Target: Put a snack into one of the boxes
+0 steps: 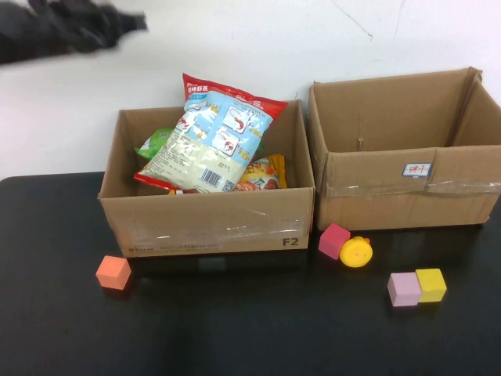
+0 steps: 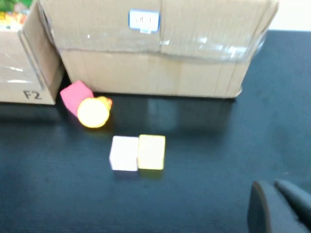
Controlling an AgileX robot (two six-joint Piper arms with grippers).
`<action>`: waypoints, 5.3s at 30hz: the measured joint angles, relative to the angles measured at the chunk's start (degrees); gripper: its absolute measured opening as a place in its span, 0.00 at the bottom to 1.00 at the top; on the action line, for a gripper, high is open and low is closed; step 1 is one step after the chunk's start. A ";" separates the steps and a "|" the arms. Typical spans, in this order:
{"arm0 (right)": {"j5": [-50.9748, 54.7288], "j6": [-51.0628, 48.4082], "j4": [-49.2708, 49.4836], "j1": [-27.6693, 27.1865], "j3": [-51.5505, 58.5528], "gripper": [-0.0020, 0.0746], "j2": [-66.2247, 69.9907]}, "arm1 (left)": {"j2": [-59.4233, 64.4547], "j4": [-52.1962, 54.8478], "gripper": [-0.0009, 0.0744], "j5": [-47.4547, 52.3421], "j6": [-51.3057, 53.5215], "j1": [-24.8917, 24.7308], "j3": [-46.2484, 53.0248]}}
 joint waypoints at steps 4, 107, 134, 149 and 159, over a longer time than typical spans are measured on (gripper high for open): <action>5.76 -4.48 0.75 0.00 -0.37 0.03 -5.32 | -9.45 15.96 0.01 5.26 -2.33 -0.12 -0.43; 26.10 8.66 -6.81 0.00 -0.94 0.06 -18.46 | -107.78 54.16 0.01 0.70 -33.25 7.13 90.22; 26.10 8.66 -6.81 0.00 -0.94 0.06 -18.46 | -107.93 54.69 0.01 -0.84 -45.66 3.32 98.20; 26.10 8.66 -6.81 0.00 -0.94 0.06 -18.46 | -107.93 55.04 0.01 -0.84 -50.39 -1.44 98.20; 26.10 8.66 -6.81 0.00 -0.94 0.06 -18.46 | -107.93 55.25 0.01 -1.49 -49.25 -1.44 98.30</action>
